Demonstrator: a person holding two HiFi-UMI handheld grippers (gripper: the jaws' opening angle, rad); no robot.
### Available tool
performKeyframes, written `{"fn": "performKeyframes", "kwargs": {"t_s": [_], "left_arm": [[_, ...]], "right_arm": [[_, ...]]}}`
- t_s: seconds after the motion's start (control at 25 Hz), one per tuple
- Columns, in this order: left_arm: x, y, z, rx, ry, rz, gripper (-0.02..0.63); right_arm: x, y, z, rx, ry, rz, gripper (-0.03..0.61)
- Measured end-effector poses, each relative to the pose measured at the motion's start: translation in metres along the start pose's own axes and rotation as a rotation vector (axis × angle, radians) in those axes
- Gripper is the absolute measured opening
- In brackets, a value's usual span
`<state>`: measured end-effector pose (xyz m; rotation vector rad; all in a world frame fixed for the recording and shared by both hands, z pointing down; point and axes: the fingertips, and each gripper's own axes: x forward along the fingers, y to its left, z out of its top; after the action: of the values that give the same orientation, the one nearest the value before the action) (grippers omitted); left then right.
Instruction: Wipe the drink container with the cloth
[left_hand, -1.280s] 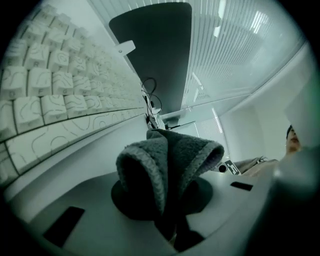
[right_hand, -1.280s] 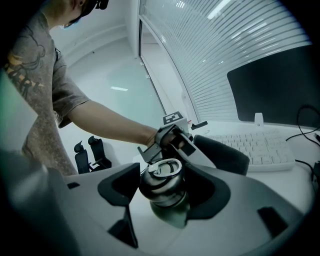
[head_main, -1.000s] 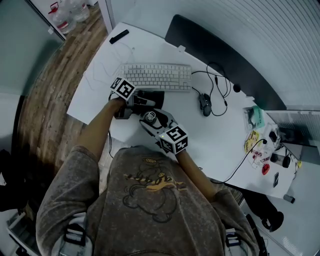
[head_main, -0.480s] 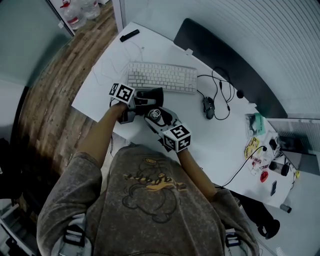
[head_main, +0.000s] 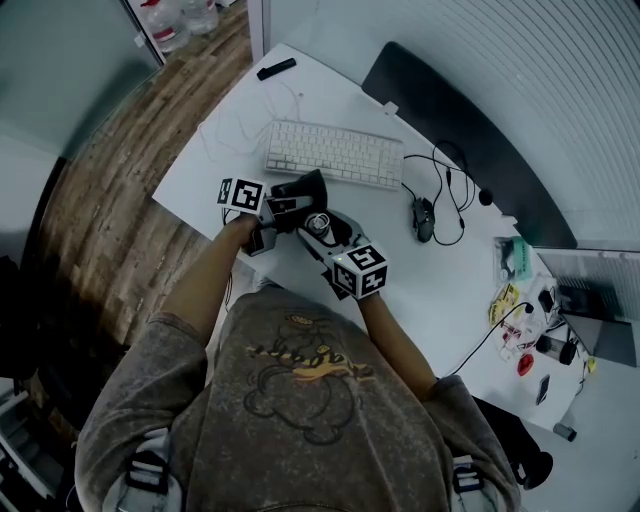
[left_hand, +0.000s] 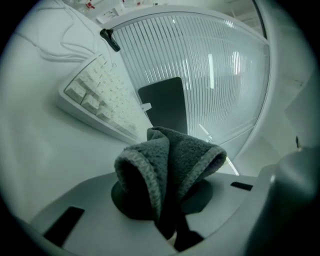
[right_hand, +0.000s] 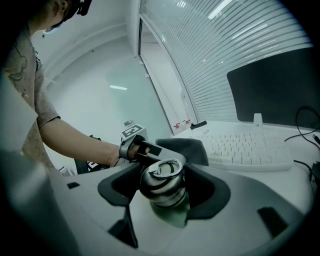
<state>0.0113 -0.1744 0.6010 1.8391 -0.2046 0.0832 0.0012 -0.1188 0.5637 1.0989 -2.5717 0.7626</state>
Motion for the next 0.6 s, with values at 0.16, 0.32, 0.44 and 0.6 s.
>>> {"fn": "performKeyframes", "kwargs": {"t_s": [0.16,0.32,0.44,0.6], "left_arm": [[-0.009,0.0,-0.001,-0.01,-0.09,0.016,0.074],[-0.016,-0.001,-0.004,-0.008,-0.153,0.033,0.074],[-0.022,-0.003,-0.007,-0.003,-0.17,0.039,0.074],[-0.028,-0.008,-0.011,0.009,-0.183,0.043,0.074]], "right_arm": [[0.001,0.0,0.0,-0.003,0.005,-0.001,0.282],[0.0,-0.001,-0.001,-0.008,0.011,0.0,0.282],[0.001,0.0,-0.001,-0.006,0.013,0.002,0.282],[0.0,0.0,-0.001,-0.003,0.007,0.0,0.282]]}}
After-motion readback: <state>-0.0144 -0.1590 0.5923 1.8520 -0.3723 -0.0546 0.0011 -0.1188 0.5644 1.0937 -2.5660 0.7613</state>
